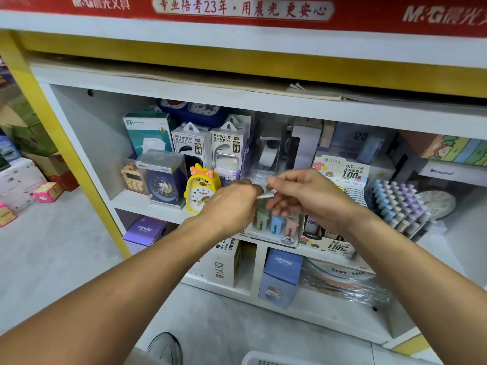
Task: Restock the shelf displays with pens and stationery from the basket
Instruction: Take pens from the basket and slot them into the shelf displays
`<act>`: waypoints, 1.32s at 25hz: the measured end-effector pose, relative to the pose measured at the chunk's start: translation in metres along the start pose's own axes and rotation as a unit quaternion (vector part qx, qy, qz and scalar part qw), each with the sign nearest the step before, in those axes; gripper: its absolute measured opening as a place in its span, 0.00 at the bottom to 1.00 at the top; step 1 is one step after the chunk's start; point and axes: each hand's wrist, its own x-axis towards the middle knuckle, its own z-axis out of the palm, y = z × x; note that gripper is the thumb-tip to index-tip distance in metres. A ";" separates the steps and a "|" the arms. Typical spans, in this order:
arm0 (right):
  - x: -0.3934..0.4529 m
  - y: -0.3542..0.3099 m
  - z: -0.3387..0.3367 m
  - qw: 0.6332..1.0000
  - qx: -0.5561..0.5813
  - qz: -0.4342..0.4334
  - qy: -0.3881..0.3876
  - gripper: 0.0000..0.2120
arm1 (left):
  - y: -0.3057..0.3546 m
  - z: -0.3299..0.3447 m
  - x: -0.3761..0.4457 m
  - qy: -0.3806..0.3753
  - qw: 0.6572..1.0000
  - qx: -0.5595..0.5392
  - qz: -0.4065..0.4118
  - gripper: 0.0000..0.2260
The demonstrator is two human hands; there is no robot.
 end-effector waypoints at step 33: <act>0.114 0.009 -0.008 0.837 -0.500 -0.127 0.181 0.04 | -0.002 0.036 0.025 -0.110 0.992 0.017 -0.065 0.28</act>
